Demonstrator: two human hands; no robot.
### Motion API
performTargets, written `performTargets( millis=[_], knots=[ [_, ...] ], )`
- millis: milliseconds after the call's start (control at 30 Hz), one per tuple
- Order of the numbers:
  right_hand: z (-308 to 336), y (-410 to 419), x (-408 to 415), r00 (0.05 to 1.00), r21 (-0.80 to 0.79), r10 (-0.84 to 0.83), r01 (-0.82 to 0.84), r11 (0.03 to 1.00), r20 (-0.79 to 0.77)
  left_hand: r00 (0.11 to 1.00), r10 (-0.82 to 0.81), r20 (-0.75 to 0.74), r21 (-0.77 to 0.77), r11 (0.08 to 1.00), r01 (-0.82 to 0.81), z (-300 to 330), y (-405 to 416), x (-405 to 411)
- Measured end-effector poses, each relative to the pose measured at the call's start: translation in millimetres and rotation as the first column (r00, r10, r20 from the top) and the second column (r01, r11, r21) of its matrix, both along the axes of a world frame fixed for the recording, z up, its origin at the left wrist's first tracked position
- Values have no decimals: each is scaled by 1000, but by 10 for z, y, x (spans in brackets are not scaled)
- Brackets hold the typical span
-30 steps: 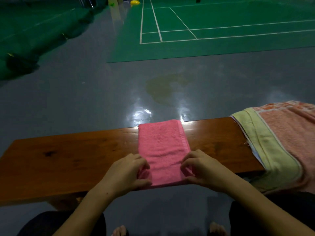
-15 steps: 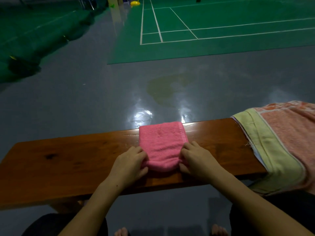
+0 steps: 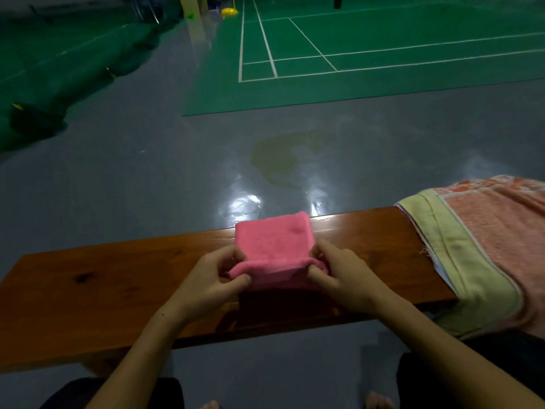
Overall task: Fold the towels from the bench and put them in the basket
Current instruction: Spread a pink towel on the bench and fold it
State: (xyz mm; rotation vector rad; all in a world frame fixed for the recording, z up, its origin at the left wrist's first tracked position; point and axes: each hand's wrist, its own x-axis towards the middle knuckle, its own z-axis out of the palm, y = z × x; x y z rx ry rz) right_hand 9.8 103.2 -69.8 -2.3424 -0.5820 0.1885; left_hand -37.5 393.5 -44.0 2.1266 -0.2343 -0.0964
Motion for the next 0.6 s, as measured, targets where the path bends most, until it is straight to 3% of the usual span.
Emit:
performTargets(
  millis=[167, 333, 467, 533, 600],
  knots=[
    [76, -42, -2, 967, 144, -15, 53, 988, -255, 970, -12, -242, -176, 984, -32, 9, 21, -37],
    [66, -69, -20, 885, 246, -103, 236, 940, -454, 940, -51, -338, -216, 976, -25, 48, -35, -67],
    [230, -66, -13, 645, 403, 73, 381, 832, -760, 953, 36, -300, -268, 956, -120, 13, -59, 3],
    [257, -109, 22, 635, 443, 161, 315, 839, -756, 953, 124, -276, -278, 939, -203, -24, -80, 67],
    [264, -109, 78, 700, 434, 134, 270, 860, -701, 938, 223, -264, -275, 915, -295, -62, -102, 152]
  ],
)
